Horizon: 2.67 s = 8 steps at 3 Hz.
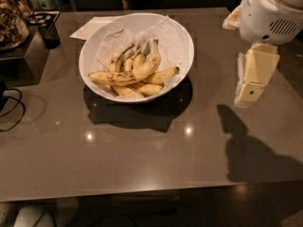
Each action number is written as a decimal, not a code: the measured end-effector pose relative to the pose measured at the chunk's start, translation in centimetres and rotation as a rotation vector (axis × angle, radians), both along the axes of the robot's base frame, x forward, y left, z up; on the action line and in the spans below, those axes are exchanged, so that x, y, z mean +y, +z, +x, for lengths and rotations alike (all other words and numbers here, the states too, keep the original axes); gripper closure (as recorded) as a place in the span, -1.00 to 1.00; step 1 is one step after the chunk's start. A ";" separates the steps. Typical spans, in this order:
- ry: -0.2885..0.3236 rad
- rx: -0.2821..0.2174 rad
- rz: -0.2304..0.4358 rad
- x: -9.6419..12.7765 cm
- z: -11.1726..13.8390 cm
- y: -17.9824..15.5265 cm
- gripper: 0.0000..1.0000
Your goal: Pick banana from white bowl
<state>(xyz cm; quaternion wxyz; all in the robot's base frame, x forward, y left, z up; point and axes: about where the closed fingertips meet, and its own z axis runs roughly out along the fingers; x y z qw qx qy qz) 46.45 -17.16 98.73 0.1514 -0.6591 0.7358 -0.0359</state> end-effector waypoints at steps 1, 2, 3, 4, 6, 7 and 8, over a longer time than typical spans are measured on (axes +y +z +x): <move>0.049 -0.010 -0.010 2.1 1.7 0.2 -1.00; 0.135 0.006 -0.025 5.3 3.9 -0.2 -1.00; 0.138 -0.009 -0.018 5.7 4.2 -0.1 -1.00; 0.138 -0.009 -0.018 5.7 4.3 -0.1 -1.00; 0.255 -0.025 -0.023 10.9 6.2 0.4 -1.00; 0.296 -0.028 -0.027 12.8 7.1 0.5 -0.96; 0.332 -0.031 -0.039 14.3 7.7 0.5 -0.74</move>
Offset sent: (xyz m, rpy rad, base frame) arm 0.0599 0.0901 -0.0124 -0.0596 0.0754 0.2491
